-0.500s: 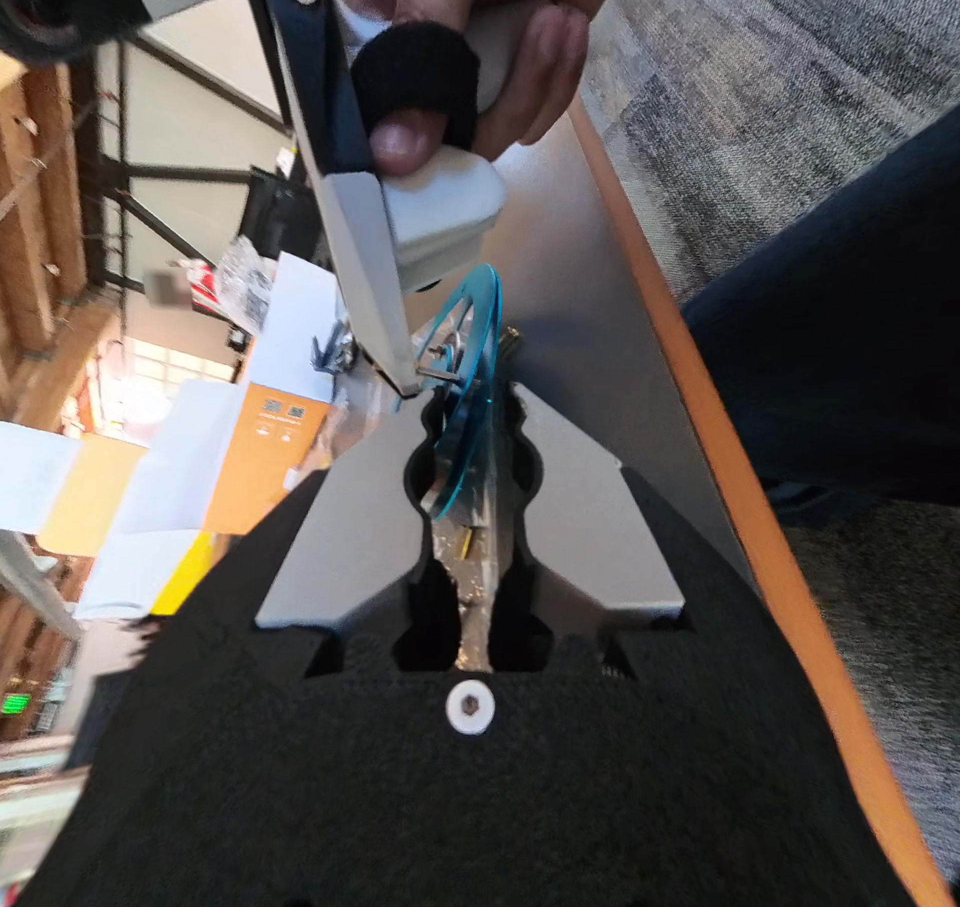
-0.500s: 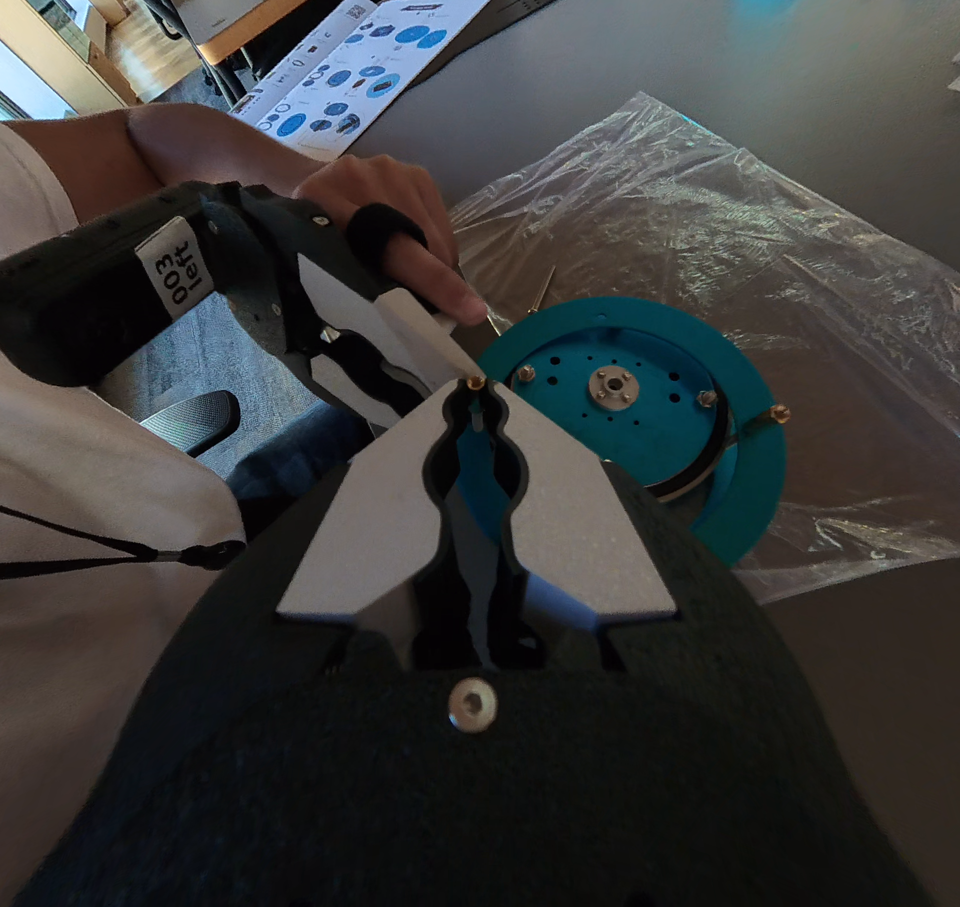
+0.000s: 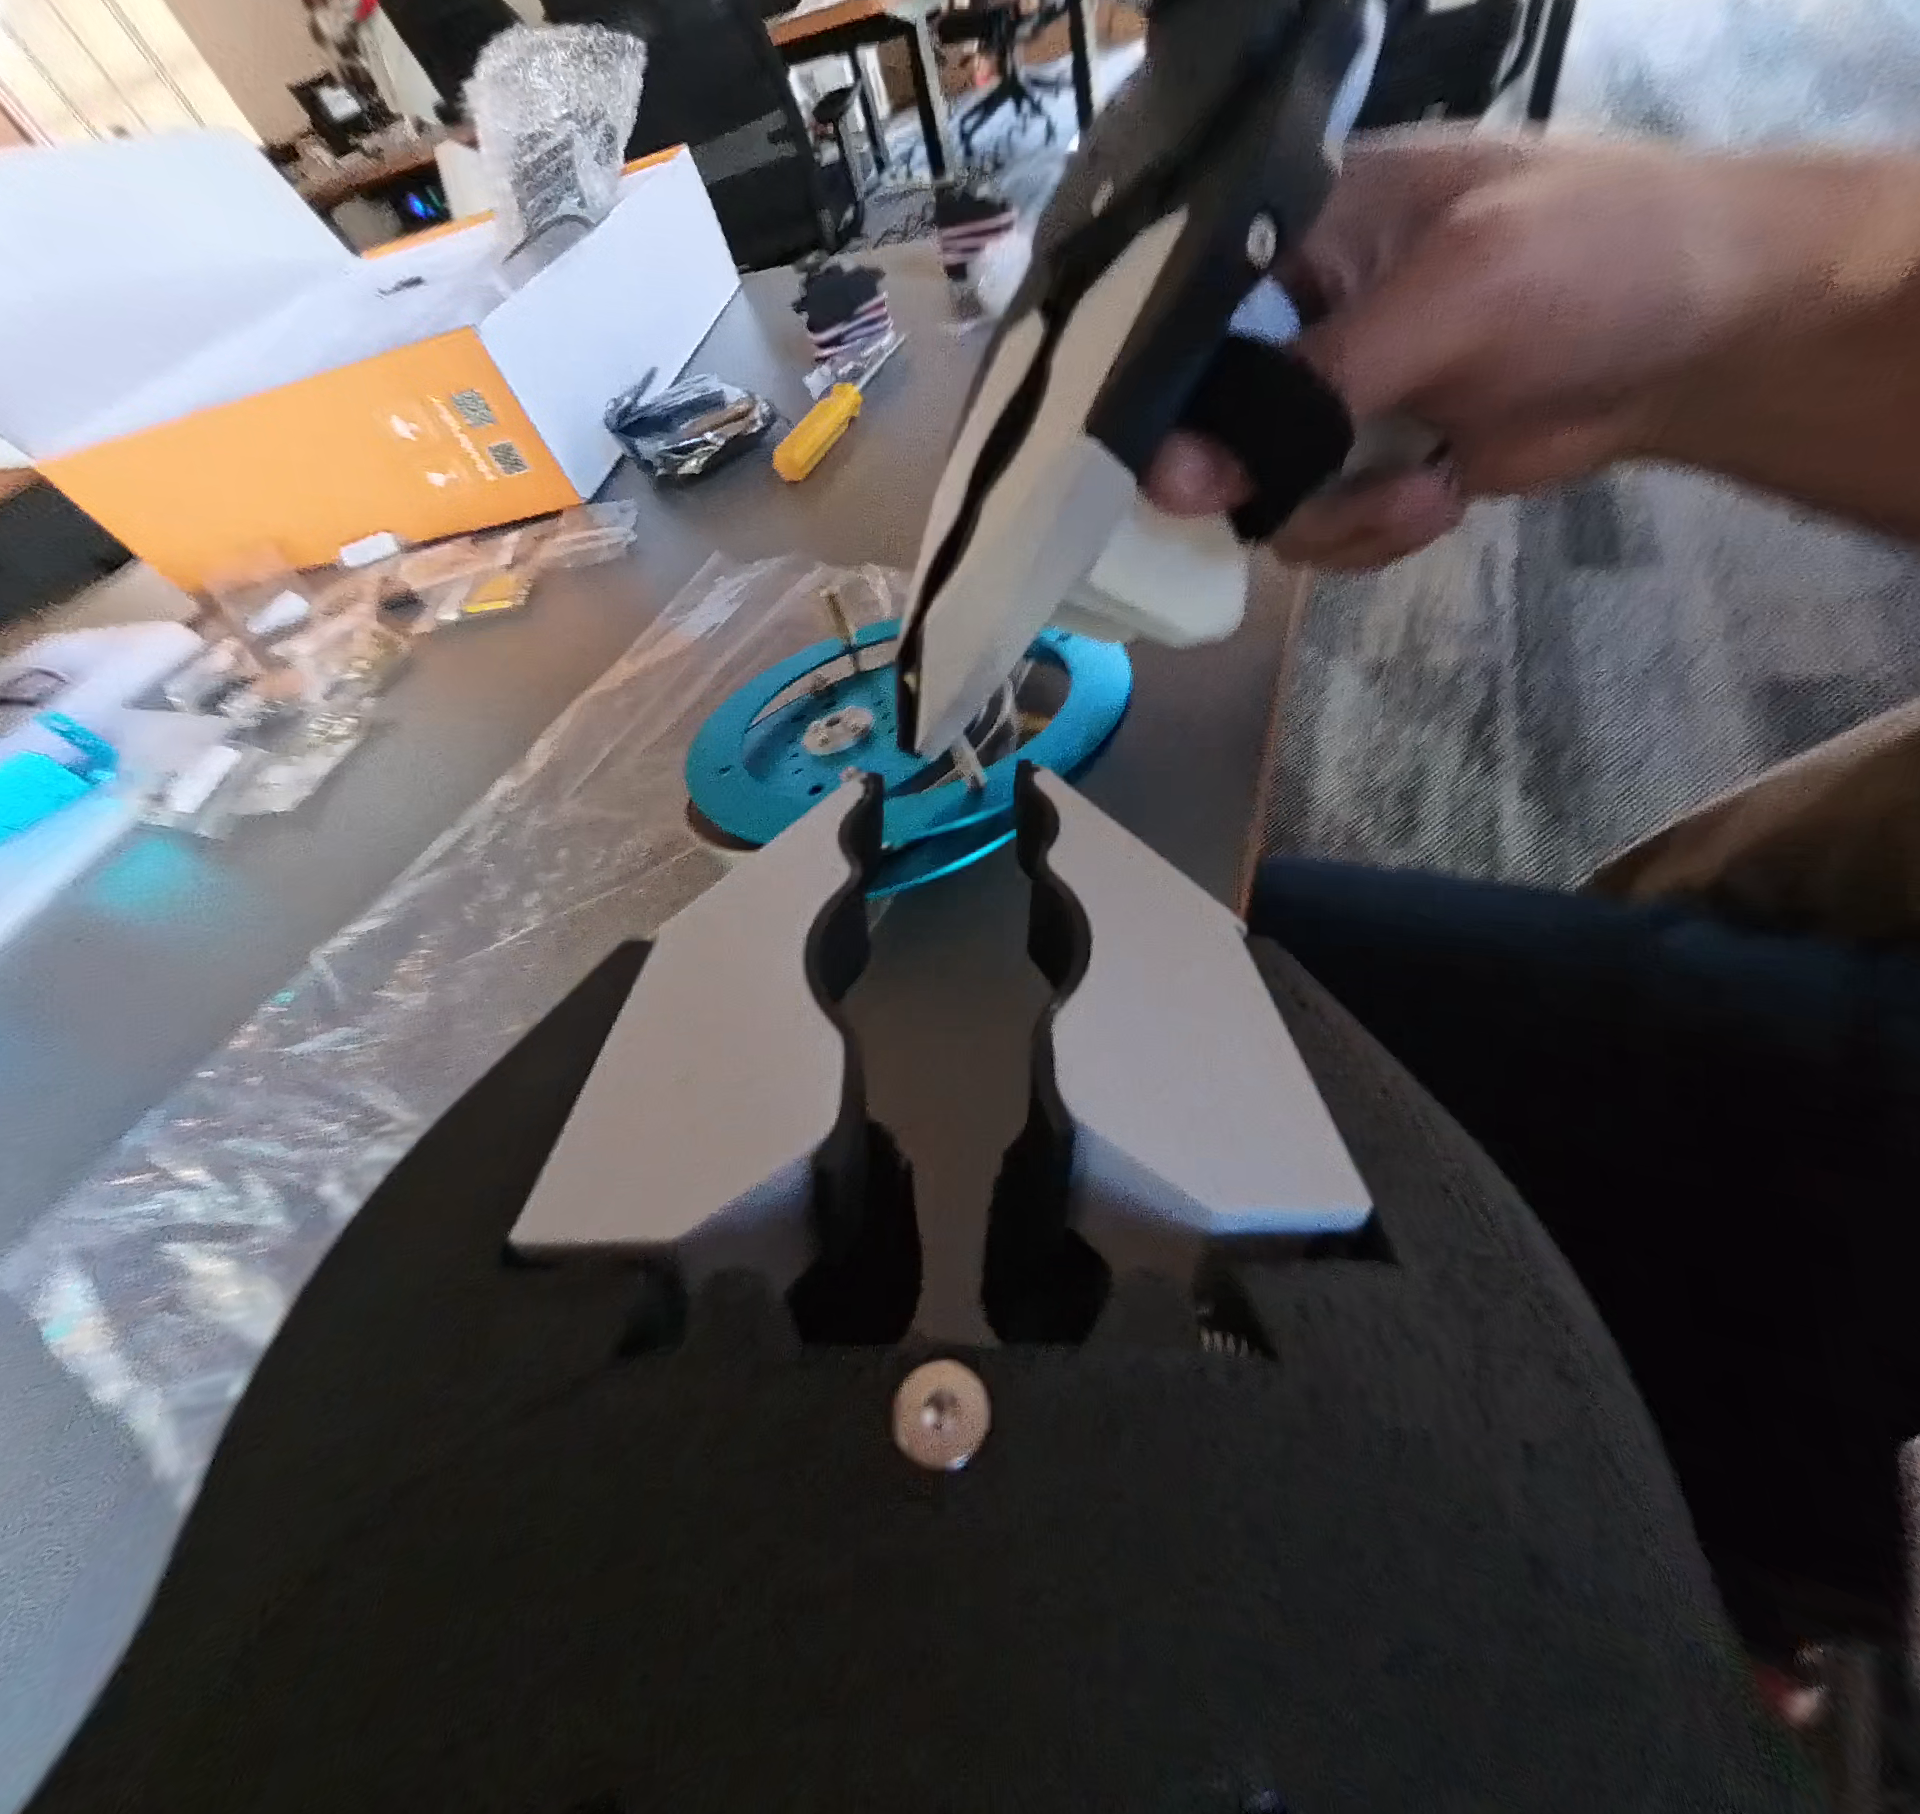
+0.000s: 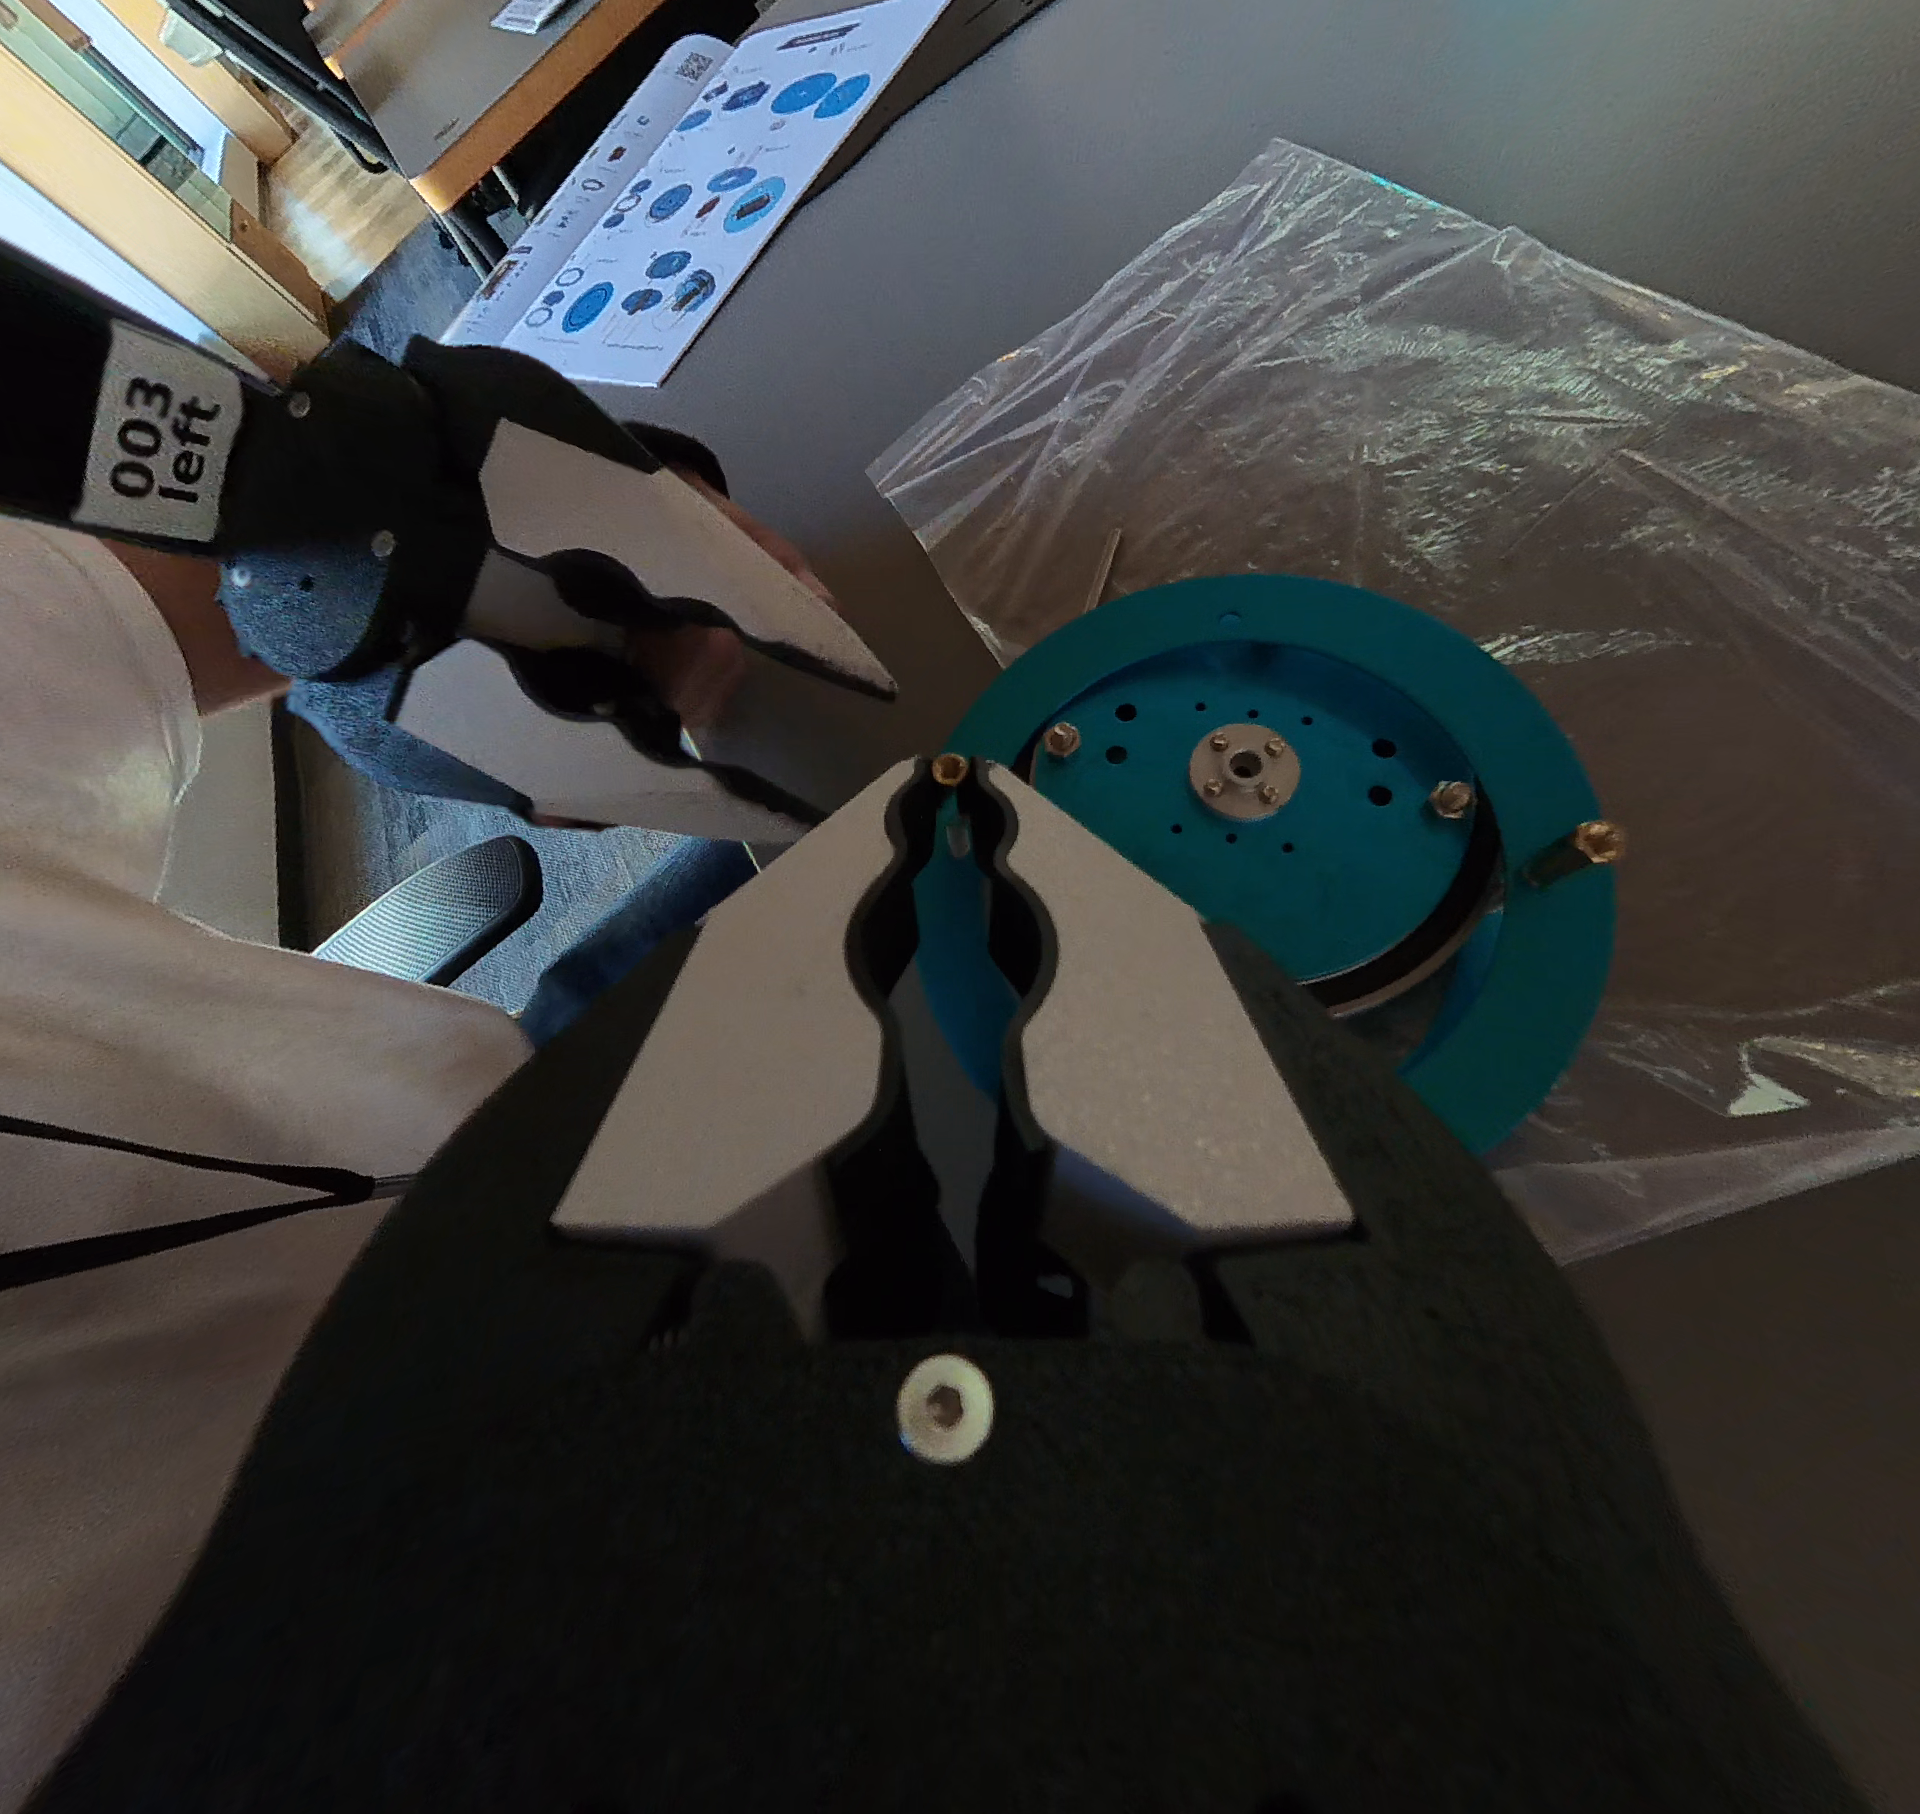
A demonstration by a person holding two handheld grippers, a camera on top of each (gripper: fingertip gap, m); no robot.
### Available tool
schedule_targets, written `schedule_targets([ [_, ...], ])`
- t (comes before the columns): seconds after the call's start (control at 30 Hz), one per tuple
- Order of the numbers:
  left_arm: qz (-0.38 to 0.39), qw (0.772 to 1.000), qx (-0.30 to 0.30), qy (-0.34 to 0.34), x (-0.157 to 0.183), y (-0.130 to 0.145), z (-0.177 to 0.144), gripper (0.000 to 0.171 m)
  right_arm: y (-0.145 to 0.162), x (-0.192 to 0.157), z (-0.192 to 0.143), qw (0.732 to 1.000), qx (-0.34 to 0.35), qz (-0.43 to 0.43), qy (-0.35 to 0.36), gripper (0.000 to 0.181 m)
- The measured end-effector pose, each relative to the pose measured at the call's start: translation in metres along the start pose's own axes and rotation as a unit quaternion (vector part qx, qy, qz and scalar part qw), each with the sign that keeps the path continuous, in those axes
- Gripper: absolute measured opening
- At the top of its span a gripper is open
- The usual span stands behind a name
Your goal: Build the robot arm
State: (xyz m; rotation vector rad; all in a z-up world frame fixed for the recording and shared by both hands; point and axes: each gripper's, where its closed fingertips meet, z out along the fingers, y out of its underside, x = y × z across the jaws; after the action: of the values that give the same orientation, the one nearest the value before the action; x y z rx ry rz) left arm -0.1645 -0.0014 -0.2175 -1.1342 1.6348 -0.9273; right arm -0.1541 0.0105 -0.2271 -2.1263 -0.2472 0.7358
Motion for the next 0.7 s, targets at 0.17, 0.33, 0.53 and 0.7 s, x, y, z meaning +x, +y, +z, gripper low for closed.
schedule_targets([
  [0.17, -0.085, 0.996, 0.007, 0.002, 0.002, -0.011, 0.014, 0.019, -0.001, 0.001, -0.002, 1.0, 0.011, 0.029, -0.001, 0.005],
  [0.33, -0.113, 0.993, -0.035, -0.012, 0.001, -0.001, 0.024, 0.019, 0.0, 0.002, -0.003, 0.999, 0.016, 0.04, 0.002, 0.004],
  [0.53, -0.083, 0.994, -0.06, -0.031, 0.002, 0.005, 0.027, 0.013, -0.001, 0.0, -0.002, 0.999, 0.014, 0.032, 0.008, 0.004],
  [0.7, -0.08, 0.994, -0.064, -0.037, 0.002, 0.006, 0.029, 0.01, 0.001, 0.0, -0.004, 0.999, 0.008, 0.028, 0.014, 0.004],
])
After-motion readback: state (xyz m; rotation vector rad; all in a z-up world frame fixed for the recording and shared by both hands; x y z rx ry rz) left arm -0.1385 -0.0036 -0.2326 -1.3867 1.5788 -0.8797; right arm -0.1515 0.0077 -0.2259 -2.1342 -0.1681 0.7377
